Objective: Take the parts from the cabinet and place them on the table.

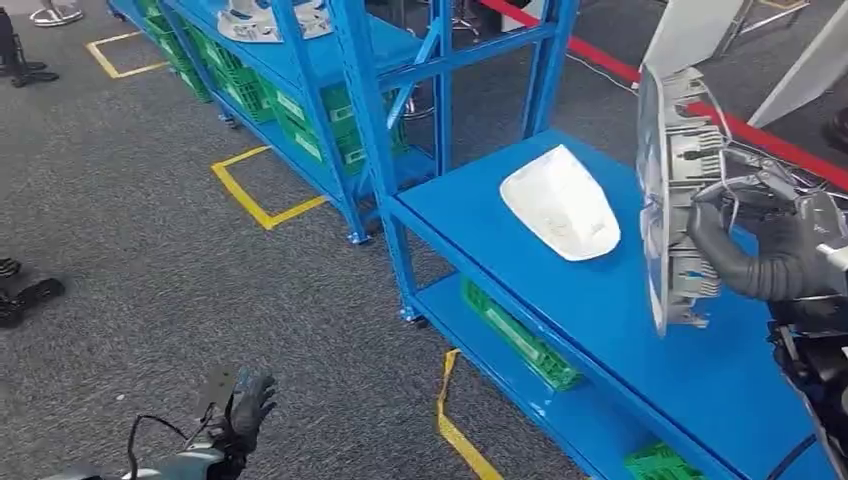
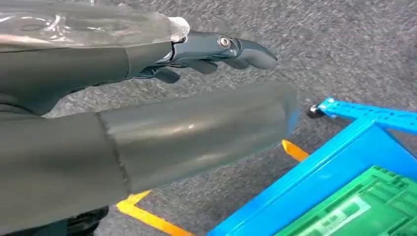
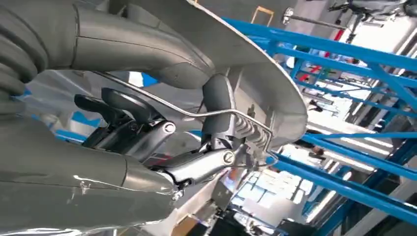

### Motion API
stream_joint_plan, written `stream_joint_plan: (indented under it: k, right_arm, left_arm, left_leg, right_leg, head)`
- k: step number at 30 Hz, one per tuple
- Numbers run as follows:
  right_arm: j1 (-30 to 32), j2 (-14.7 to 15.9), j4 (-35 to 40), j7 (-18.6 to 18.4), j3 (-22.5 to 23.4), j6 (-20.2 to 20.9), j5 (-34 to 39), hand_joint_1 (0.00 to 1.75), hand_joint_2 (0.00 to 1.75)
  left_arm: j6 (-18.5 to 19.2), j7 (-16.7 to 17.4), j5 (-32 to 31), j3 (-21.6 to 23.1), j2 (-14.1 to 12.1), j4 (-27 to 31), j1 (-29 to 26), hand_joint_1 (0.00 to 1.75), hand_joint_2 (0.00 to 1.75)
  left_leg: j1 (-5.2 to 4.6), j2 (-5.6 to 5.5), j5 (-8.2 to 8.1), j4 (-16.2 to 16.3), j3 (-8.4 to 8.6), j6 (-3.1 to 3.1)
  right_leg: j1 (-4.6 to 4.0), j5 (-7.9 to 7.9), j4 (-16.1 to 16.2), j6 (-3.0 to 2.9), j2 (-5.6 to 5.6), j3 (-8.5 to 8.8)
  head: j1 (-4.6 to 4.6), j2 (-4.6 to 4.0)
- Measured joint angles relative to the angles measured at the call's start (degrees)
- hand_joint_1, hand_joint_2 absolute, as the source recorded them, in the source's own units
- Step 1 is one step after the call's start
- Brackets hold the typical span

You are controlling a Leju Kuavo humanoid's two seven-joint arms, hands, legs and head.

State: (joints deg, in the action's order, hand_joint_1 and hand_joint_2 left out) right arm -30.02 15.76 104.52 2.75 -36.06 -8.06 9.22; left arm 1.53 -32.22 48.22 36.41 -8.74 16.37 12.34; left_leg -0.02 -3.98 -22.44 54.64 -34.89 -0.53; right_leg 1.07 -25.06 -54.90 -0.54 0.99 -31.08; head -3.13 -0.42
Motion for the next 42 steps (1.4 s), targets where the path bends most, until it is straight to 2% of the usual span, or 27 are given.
stream_joint_plan:
  k: [2,4,6,7,9,10,11,15,16,17,19,20,21,23,25,26,27,30,31,32,34,36,37,38,40,41,42]
  right_arm:
    - [-0.13,0.02,0.28,0.09,0.04,1.40,0.94,1.75,1.75]
    - [-0.57,0.00,0.26,0.33,-0.02,3.66,3.07,1.75,1.75]
    - [-1.34,-0.09,-0.04,0.52,-0.48,6.05,5.77,1.75,1.75]
    - [-1.62,-0.18,-0.20,0.61,-0.63,6.47,6.25,1.75,1.75]
    - [-2.31,-0.52,-0.37,0.72,-0.83,6.93,6.80,1.75,1.75]
    - [-2.51,-0.63,-0.37,0.72,-0.85,7.03,7.04,1.75,1.75]
    - [-2.80,-0.70,-0.46,0.83,-0.87,7.48,7.76,1.75,1.75]
    - [-4.72,-1.40,-1.49,1.46,-2.25,13.72,16.67,1.75,1.75]
    - [-4.97,-1.68,-1.84,1.49,-2.80,15.38,18.51,1.75,1.75]
    - [-5.22,-1.97,-2.14,1.64,-3.61,16.66,19.68,1.75,1.75]
    - [-5.47,-2.84,-3.02,2.12,-5.66,18.01,20.81,1.75,1.75]
    - [-5.40,-3.35,-3.54,2.38,-6.71,18.29,20.90,1.75,1.75]
    - [-5.27,-3.91,-3.96,2.65,-7.67,18.36,20.78,1.75,1.75]
    - [-5.13,-4.98,-4.85,3.28,-9.37,18.36,20.13,1.75,1.75]
    - [-5.14,-5.84,-5.42,3.56,-10.71,18.38,19.98,1.75,1.75]
    - [-5.13,-6.12,-5.73,3.80,-11.26,18.42,19.98,1.75,1.75]
    - [-5.21,-6.95,-6.03,4.22,-11.85,18.47,19.93,1.75,1.75]
    - [-4.98,-8.24,-7.00,5.25,-12.85,19.32,19.78,1.75,1.75]
    - [-4.98,-8.88,-7.24,5.51,-13.16,19.58,19.74,1.75,1.75]
    - [-4.95,-9.79,-7.52,5.75,-13.63,19.82,19.67,1.75,1.75]
    - [-4.82,-11.08,-8.37,6.05,-14.71,20.28,19.23,1.75,1.75]
    - [-4.60,-11.80,-8.85,6.21,-15.56,20.35,19.17,1.75,1.75]
    - [-4.60,-12.24,-9.14,6.27,-16.02,20.35,19.15,1.75,1.75]
    - [-4.59,-12.59,-9.38,6.27,-16.41,20.35,19.17,1.75,1.75]
    - [-4.63,-13.31,-9.84,6.27,-16.94,20.48,19.23,1.75,1.75]
    - [-4.70,-13.66,-9.90,6.32,-17.18,20.52,19.30,1.75,1.75]
    - [-4.73,-13.75,-9.92,6.36,-17.31,20.59,19.43,1.75,1.75]
  left_arm:
    - [0.00,0.07,-0.33,0.00,0.15,0.00,0.24,0.00,0.00]
    - [0.00,0.81,-0.61,0.00,0.28,0.00,0.37,0.00,0.00]
    - [0.00,1.07,-0.94,0.00,0.46,0.00,0.43,0.00,0.00]
    - [0.00,1.14,-1.01,0.00,0.50,0.00,0.50,0.00,0.00]
    - [0.00,1.27,-1.03,0.00,0.50,0.00,0.87,0.00,0.00]
    - [0.00,1.33,-1.03,0.00,0.48,0.00,1.07,0.00,0.00]
    - [0.00,1.44,-1.03,0.00,0.53,0.00,1.30,0.00,0.00]
    - [0.00,1.66,-1.36,0.00,0.57,0.00,1.48,0.00,0.00]
    - [0.00,1.68,-1.36,0.00,0.66,0.00,1.60,0.00,0.00]
    - [-0.02,1.71,-1.35,0.00,0.72,0.00,1.84,0.00,0.00]
    - [0.00,1.70,-1.25,0.00,0.74,0.00,2.27,0.00,0.00]
    - [0.00,1.70,-1.14,0.00,0.79,0.00,2.31,0.00,0.00]
    - [0.00,1.68,-1.00,0.00,0.81,0.00,2.30,0.00,0.00]
    - [0.00,1.62,-0.94,0.00,0.83,0.00,2.26,0.00,0.00]
    - [0.09,1.55,-0.85,0.00,0.99,0.00,2.28,0.00,0.00]
    - [0.09,1.53,-0.85,0.00,1.09,0.00,2.35,0.00,0.00]
    - [0.07,1.49,-0.85,0.00,0.99,0.00,2.40,0.00,0.00]
    - [0.07,1.29,-0.85,0.00,0.96,0.00,1.94,0.00,0.00]
    - [0.07,1.18,-0.85,0.00,0.79,0.00,1.88,0.00,0.00]
    - [0.07,1.07,-0.85,0.00,0.83,0.00,1.89,0.00,0.00]
    - [0.07,0.96,-0.85,0.00,0.81,0.00,2.15,0.00,0.00]
    - [0.04,0.94,-0.98,0.00,0.90,0.00,1.96,0.00,0.00]
    - [0.02,0.96,-1.01,0.00,0.92,0.00,1.81,0.00,0.00]
    - [-0.02,0.96,-1.01,0.00,0.90,0.00,1.76,0.00,0.00]
    - [-0.11,0.94,-1.01,0.00,0.74,0.00,1.83,0.00,0.00]
    - [-0.17,0.96,-1.01,0.00,0.79,0.00,1.89,0.00,0.00]
    - [-0.17,0.96,-1.01,0.00,0.92,0.00,2.02,0.00,0.00]
  left_leg:
    - [0.04,2.74,-3.26,5.22,-2.36,-0.84]
    - [0.46,3.31,-7.67,15.76,-7.50,-1.53]
    - [0.74,3.48,-7.62,18.75,-9.13,-1.80]
    - [0.83,3.54,-6.31,16.85,-8.22,-1.82]
    - [0.91,4.02,-1.00,5.25,-2.04,-1.60]
    - [0.90,5.10,0.13,0.51,0.47,-1.42]
    - [0.16,5.59,-0.34,-0.33,0.78,-0.94]
    - [-0.02,4.03,-0.01,-0.78,0.69,0.57]
    - [0.24,3.83,0.11,-1.02,0.99,0.81]
    - [0.24,3.58,-0.01,-1.02,1.08,1.24]
    - [0.15,3.10,-0.06,-1.00,1.11,1.54]
    - [0.11,2.67,-0.11,-0.94,1.12,1.61]
    - [0.08,2.33,-0.13,-0.93,1.19,1.63]
    - [0.08,1.30,-0.25,-0.91,1.50,1.61]
    - [0.08,0.33,-0.57,-0.80,1.97,1.28]
    - [-0.08,0.15,-0.60,-0.72,1.77,1.11]
    - [-0.09,-0.41,-0.58,-0.31,1.28,0.92]
    - [0.31,-1.06,-0.13,-0.70,0.88,-0.09]
    - [0.37,-0.49,-0.76,-0.11,0.75,-0.36]
    - [0.15,1.03,-1.83,1.41,0.06,-0.64]
    - [0.42,2.90,-6.34,10.94,-4.67,-1.18]
    - [0.67,3.29,-8.63,18.63,-8.97,-1.53]
    - [0.85,3.39,-7.74,18.55,-9.26,-1.65]
    - [1.08,3.50,-5.73,15.63,-8.00,-1.77]
    - [1.51,4.14,-0.51,4.28,-2.09,-1.99]
    - [1.60,5.34,-0.09,0.00,-0.05,-2.16]
    - [1.01,4.91,-0.09,-0.04,0.08,-1.67]
  right_leg:
    - [-0.20,0.10,0.18,-0.44,-0.69,0.12]
    - [-0.32,0.07,0.17,-0.51,-1.48,0.00]
    - [-0.31,0.06,0.16,-0.50,-2.10,0.00]
    - [-0.31,0.03,0.14,-0.46,-2.31,0.01]
    - [-0.31,-0.13,0.12,-0.21,-2.90,0.19]
    - [-0.32,-0.27,0.11,0.02,-3.17,0.31]
    - [-0.84,-0.43,0.00,0.40,-3.30,0.10]
    - [-0.44,-0.73,0.14,1.69,-4.07,0.36]
    - [-0.13,-1.64,-0.85,1.91,-3.15,-0.34]
    - [-0.12,-3.59,-3.84,1.89,-2.17,-1.56]
    - [-0.22,-8.00,-14.21,1.95,-1.33,-6.38]
    - [-0.22,-9.17,-18.45,1.96,-1.25,-8.50]
    - [-0.21,-8.91,-19.91,1.94,-1.25,-9.46]
    - [-0.20,-4.86,-14.74,1.58,-1.15,-7.43]
    - [-0.30,1.03,-3.96,0.85,0.13,-2.76]
    - [-0.33,0.39,-2.38,0.62,1.26,-1.83]
    - [-0.30,0.24,-0.59,0.81,1.04,-0.78]
    - [-0.49,0.21,-0.49,0.46,0.55,-0.90]
    - [0.22,0.59,0.36,-0.05,0.04,-0.42]
    - [-0.06,0.71,0.51,-0.23,-0.15,-0.21]
    - [-0.22,0.72,0.56,-0.47,-0.81,-0.22]
    - [-0.29,0.65,0.55,-0.50,-1.55,-0.26]
    - [-0.28,0.63,0.55,-0.47,-1.87,-0.24]
    - [-0.27,0.57,0.54,-0.40,-2.15,-0.23]
    - [-0.11,0.34,0.36,-0.02,-2.54,-0.17]
    - [-0.29,0.10,0.10,0.39,-2.65,-0.19]
    - [-0.63,-0.11,-0.04,0.76,-2.65,-0.41]
  head:
    - [-0.57,0.00]
    - [-0.63,0.00]
    - [-0.83,0.00]
    - [-0.87,0.00]
    - [-1.05,0.00]
    - [-1.18,0.00]
    - [-1.11,0.00]
    - [-0.65,0.00]
    - [-0.59,0.00]
    - [-0.35,0.00]
    - [-0.02,0.00]
    - [-0.02,0.00]
    - [0.00,0.00]
    - [0.11,0.00]
    - [0.15,0.00]
    - [0.20,0.00]
    - [0.22,0.00]
    - [0.09,0.00]
    - [0.11,0.00]
    - [0.02,0.00]
    - [-0.96,0.00]
    - [-1.03,0.00]
    - [-1.22,0.00]
    - [-1.33,0.00]
    - [-1.44,0.00]
    - [-1.57,0.00]
    - [-1.99,0.00]
